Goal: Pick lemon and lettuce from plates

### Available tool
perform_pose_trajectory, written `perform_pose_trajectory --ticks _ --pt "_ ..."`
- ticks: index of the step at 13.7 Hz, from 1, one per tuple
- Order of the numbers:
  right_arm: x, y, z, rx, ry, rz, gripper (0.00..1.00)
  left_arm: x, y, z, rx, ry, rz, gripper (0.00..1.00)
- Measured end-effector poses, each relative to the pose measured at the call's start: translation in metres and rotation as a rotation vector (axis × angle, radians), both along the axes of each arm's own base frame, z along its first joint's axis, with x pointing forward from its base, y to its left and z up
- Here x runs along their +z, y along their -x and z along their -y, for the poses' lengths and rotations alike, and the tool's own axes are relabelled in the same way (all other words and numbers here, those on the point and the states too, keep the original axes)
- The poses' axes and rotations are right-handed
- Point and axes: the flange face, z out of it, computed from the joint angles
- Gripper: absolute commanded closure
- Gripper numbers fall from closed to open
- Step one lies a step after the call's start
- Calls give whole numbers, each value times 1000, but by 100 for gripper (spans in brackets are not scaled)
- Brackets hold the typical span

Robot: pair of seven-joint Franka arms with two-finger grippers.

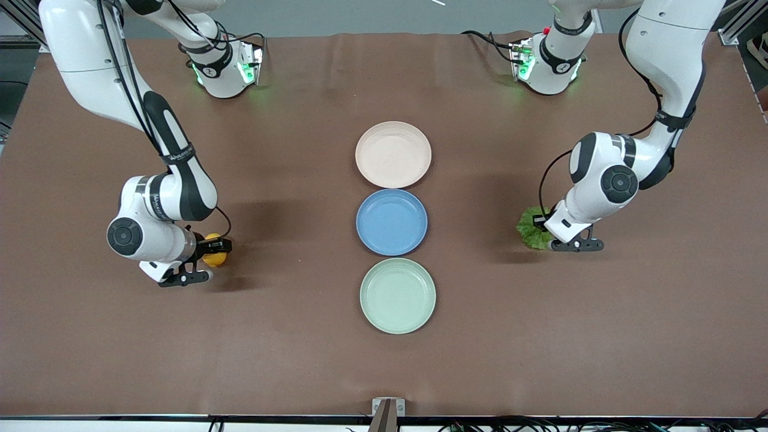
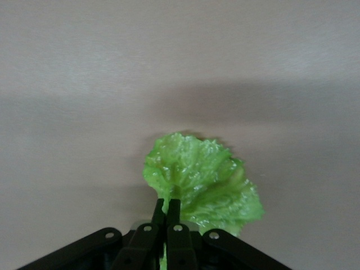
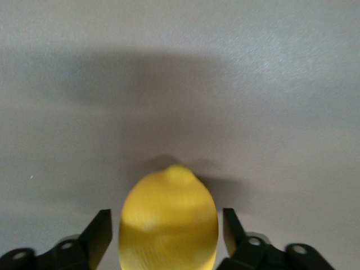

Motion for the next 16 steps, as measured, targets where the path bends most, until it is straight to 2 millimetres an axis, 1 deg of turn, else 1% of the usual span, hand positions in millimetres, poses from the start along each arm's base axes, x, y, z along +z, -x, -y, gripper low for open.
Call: perform_pose_trajectory --ticks 1,2,3,5,6,7,8,9,10,12,14,15,16 --pt "7 -4 1 -1 -1 -10 0 -3 0 -4 -15 -11 3 48" --pt "19 -9 3 -3 -4 -31 0 -4 -1 -6 -25 -18 6 1" --pt "36 -15 5 -12 -7 -45 0 -4 -1 -7 -31 -21 9 0" --pt "82 -22 17 -76 -8 -47 0 1 -4 -5 -36 -21 25 0" --pt "108 -22 23 -106 -7 -41 0 8 -7 -4 -37 -21 36 0" --pt "133 -19 28 -123 -8 -40 0 19 -9 -4 -37 -27 39 0" --pt "158 -14 32 -126 -7 -39 0 36 -12 -6 -35 -40 29 0" --pt "181 -10 36 -119 4 -39 0 59 -14 -7 -32 -57 11 0" --pt "204 -6 41 -107 25 -43 0 89 -16 -9 -27 -76 -3 0" --pt "254 -1 54 -104 53 -44 0 158 -18 -10 2 -86 -7 0" --pt "300 0 66 -119 54 -40 0 225 -13 -10 38 -56 8 0" --pt "318 -1 69 -122 53 -29 0 255 -10 -16 41 -42 14 0" --pt "332 -1 68 -121 54 -22 0 282 -5 -27 40 -26 15 0"
